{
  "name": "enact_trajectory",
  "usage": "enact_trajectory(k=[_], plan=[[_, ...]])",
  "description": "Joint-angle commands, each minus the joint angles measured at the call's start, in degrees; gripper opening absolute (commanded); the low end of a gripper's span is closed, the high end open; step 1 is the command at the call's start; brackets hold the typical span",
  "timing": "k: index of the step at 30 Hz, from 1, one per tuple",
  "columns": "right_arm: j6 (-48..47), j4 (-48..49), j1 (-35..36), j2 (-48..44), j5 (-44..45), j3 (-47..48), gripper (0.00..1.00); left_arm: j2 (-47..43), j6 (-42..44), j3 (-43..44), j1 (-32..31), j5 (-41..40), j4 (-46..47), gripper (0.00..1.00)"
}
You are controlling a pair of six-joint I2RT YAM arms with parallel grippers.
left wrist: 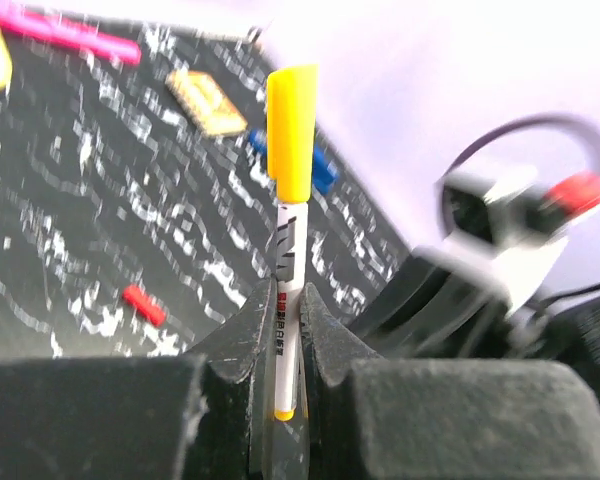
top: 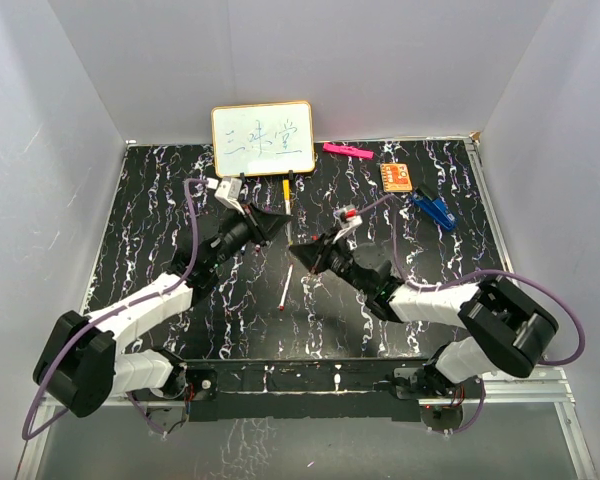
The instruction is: Insert the pens into the pen caps
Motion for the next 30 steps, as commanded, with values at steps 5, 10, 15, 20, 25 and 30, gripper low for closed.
enact_trajectory(k=[5, 10, 15, 20, 25, 30], plan=[[-0.49, -7.2, 2.77, 0.78, -0.02, -0.56, 0.0, -2.15, 1.21, 3.89, 0.25, -1.0, 6.12, 0.0], [-2.26, -12.31, 2.71, -0.66, 4.37, 1.86, 0.12, -5.04, 5.47, 3.5, 0.26, -2.14, 0.7, 0.0], [-6.53, -20.18, 2.71, -4.47, 13.35, 5.19, 0.6, -8.85, 10.32, 2.36, 0.25, -3.49, -5.09, 0.0], [-11.9, -24.26, 2.58, -10.17, 17.31, 8.36, 0.98, -13.16, 15.23, 0.44, 0.28, -0.9, -7.78, 0.0], [-16.81, -24.26, 2.48, -17.73, 13.57, 10.71, 0.98, -15.25, 17.74, 0.06, 0.39, 3.15, -9.68, 0.0], [-17.92, -22.11, 2.18, -22.64, 11.12, 11.26, 0.98, -14.63, 17.6, 0.26, 0.4, 8.28, -9.85, 0.0]])
